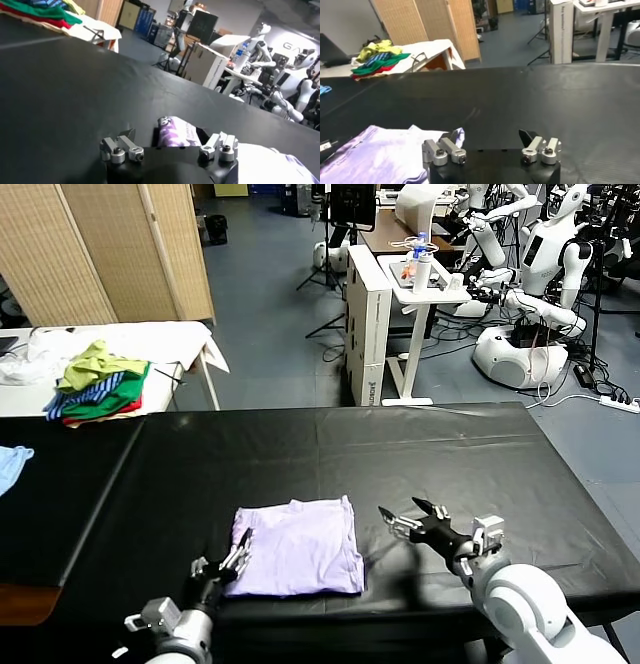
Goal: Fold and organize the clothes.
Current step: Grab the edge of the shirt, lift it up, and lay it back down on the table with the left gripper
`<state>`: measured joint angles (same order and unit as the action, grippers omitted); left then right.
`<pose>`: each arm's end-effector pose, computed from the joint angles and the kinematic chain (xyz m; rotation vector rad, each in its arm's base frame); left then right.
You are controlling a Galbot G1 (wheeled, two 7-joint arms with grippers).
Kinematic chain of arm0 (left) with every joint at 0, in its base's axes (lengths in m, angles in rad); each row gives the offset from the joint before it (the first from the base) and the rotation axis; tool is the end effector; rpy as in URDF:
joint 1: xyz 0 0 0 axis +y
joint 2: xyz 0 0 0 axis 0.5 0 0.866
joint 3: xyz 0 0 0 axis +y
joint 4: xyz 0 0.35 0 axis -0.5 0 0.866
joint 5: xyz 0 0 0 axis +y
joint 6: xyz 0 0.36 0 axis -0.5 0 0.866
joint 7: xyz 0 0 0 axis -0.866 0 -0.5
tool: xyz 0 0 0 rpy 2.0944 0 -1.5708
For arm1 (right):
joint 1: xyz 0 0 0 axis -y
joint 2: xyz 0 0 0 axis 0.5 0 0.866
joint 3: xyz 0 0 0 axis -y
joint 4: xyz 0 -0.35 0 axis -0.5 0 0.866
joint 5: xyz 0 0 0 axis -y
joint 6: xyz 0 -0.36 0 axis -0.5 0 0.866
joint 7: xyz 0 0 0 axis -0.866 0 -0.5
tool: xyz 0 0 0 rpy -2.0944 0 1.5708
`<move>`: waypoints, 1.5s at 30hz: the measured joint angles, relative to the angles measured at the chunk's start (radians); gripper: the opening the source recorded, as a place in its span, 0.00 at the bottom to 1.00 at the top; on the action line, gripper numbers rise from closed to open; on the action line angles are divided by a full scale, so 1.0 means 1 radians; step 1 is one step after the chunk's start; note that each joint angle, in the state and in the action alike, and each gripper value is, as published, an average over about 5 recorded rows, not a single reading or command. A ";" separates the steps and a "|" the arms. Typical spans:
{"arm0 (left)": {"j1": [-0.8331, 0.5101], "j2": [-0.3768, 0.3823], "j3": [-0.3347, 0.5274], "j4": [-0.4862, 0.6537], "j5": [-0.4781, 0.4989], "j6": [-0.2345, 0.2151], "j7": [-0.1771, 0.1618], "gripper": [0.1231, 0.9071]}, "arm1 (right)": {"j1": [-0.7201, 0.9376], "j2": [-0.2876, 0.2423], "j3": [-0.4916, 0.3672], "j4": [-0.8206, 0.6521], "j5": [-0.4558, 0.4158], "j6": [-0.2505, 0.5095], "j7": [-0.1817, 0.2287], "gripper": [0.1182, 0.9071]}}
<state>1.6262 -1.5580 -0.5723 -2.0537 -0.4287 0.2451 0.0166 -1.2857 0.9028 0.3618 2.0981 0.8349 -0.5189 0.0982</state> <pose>0.1666 0.0179 -0.3271 -0.0129 -2.7612 0.5660 0.2597 -0.0652 -0.2315 0.5495 -2.6158 -0.1547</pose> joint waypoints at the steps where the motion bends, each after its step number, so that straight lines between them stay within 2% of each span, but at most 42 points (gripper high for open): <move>1: 0.001 -0.001 0.000 0.002 -0.002 -0.002 0.002 0.91 | -0.001 0.001 0.002 0.000 0.000 0.000 0.000 1.00; 4: 0.006 -0.005 0.000 0.010 -0.007 -0.007 0.007 0.81 | -0.005 0.003 0.007 0.000 -0.002 0.000 0.000 1.00; 6: 0.009 -0.009 0.000 0.012 -0.013 -0.009 0.010 0.70 | -0.007 0.005 0.010 0.000 -0.003 0.000 0.000 1.00; 12: 0.013 -0.024 0.001 0.013 -0.031 -0.009 0.014 0.26 | -0.009 0.008 0.016 0.000 -0.006 0.000 -0.001 1.00; 14: 0.011 -0.026 0.001 0.013 -0.046 -0.007 0.015 0.16 | -0.011 0.008 0.021 0.001 -0.006 0.000 -0.001 1.00; 17: 0.005 -0.026 -0.002 0.013 -0.056 -0.001 0.014 0.08 | -0.021 0.007 0.032 0.004 -0.006 0.000 0.000 1.00; 23: -0.007 -0.003 -0.018 0.015 0.029 -0.002 0.014 0.05 | -0.051 0.007 0.063 0.014 -0.025 0.007 0.004 1.00; 28: -0.005 0.058 -0.045 -0.002 0.094 -0.011 0.015 0.05 | -0.081 0.012 0.091 0.015 -0.032 0.012 0.004 1.00; 37: 0.027 0.261 -0.157 -0.036 0.119 -0.014 0.015 0.05 | -0.113 0.025 0.123 0.007 -0.054 0.014 0.004 1.00; 45: 0.121 0.454 -0.341 -0.063 0.092 -0.040 0.024 0.05 | -0.115 0.042 0.122 -0.003 -0.059 0.015 0.003 1.00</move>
<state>1.7467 -1.1043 -0.9136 -2.1166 -0.3365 0.2052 0.0405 -1.4009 0.9449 0.4839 2.0954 0.7759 -0.5041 0.1008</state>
